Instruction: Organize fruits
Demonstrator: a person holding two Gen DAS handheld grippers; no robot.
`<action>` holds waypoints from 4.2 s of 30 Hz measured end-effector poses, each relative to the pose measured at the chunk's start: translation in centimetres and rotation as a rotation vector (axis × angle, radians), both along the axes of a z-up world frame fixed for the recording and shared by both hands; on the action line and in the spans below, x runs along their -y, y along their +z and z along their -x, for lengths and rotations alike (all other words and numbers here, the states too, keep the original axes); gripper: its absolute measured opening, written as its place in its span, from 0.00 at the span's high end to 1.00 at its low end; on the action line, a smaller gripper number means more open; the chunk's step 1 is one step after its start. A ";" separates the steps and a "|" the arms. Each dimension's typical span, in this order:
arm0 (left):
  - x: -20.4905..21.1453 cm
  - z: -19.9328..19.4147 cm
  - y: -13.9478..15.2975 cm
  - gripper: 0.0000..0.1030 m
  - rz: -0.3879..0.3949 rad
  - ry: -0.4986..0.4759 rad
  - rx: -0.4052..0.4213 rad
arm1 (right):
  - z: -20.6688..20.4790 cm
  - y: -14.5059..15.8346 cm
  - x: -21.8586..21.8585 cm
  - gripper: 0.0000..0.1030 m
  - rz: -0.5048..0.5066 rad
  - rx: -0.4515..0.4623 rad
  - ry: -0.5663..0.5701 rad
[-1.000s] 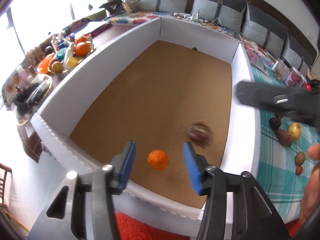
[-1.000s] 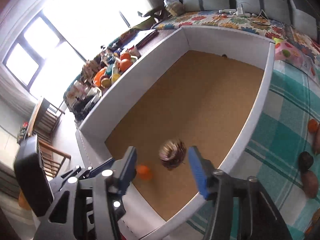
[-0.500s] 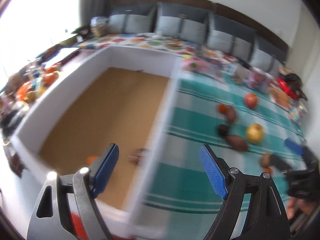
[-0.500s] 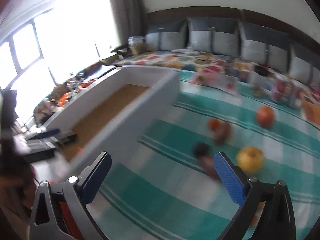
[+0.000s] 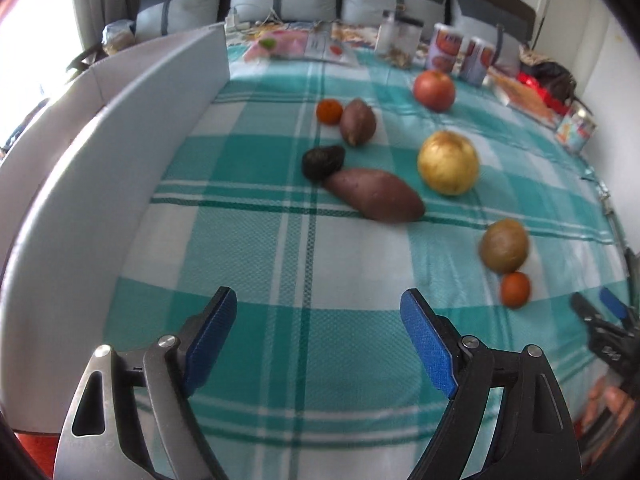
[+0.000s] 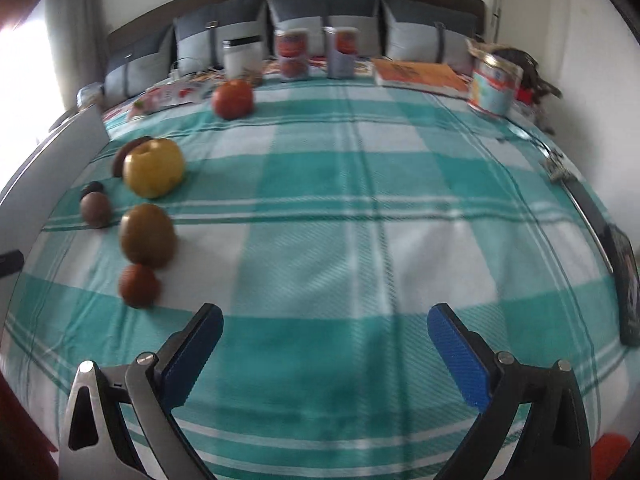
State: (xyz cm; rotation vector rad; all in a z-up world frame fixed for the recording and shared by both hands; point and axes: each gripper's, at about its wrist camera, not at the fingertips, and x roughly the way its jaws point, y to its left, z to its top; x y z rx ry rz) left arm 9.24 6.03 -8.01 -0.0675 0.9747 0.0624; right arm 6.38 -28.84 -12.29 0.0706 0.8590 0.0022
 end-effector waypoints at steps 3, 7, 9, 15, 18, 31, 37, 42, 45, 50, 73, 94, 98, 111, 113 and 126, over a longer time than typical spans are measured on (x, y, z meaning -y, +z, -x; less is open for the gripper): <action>0.2 -1.0 -1.0 0.17 -0.016 0.016 0.002 | -0.4 -0.1 0.8 0.01 0.008 0.003 -0.017; 0.6 -2.3 -2.0 0.17 -0.049 0.022 0.030 | -1.9 0.0 1.2 0.01 0.025 0.004 -0.014; 0.7 -3.0 -2.7 0.17 -0.075 0.028 0.028 | -2.4 -0.1 1.2 0.01 0.032 0.001 -0.021; 0.4 -4.0 -3.9 0.16 -0.057 0.027 0.047 | -4.4 -0.3 2.6 0.01 0.028 -0.010 -0.042; 0.3 -4.2 -4.2 0.11 -0.059 0.040 0.078 | -5.7 -0.5 2.6 0.01 0.043 -0.021 -0.035; 0.5 -4.5 -4.3 0.07 -0.056 0.032 0.073 | -7.0 -2.1 2.3 0.00 0.037 -0.052 -0.024; 0.5 -4.4 -4.4 0.07 -0.057 0.032 0.072 | -7.0 -2.1 2.3 0.00 0.039 -0.051 -0.025; 0.5 -4.4 -4.3 0.07 -0.056 0.032 0.073 | -7.0 -2.1 2.3 0.00 0.039 -0.051 -0.025; 0.5 -4.4 -4.3 0.07 -0.056 0.033 0.072 | -7.1 -2.1 2.3 0.00 0.037 -0.054 -0.029; 0.5 -4.4 -4.4 0.07 -0.056 0.033 0.072 | -9.8 -2.0 2.3 0.00 0.032 -0.062 -0.067; 0.7 -4.6 -4.5 0.04 -0.064 0.031 0.068 | -10.4 -2.0 2.1 0.00 0.025 -0.063 -0.119; 0.7 -4.7 -4.5 0.04 -0.067 0.034 0.067 | -10.4 -2.0 2.1 0.00 0.025 -0.062 -0.119; 0.6 -4.6 -4.5 0.03 -0.067 0.034 0.067 | -10.4 -2.0 2.1 0.00 0.025 -0.062 -0.119; 0.7 -4.7 -4.5 0.03 -0.067 0.034 0.067 | -10.4 -2.0 2.1 0.00 0.025 -0.062 -0.119; 0.7 -4.6 -4.5 0.03 -0.067 0.034 0.067 | -10.4 -2.0 2.1 0.00 0.026 -0.062 -0.119; 0.7 -4.6 -4.5 0.03 -0.067 0.034 0.067 | -10.4 -2.0 2.0 0.00 0.026 -0.062 -0.119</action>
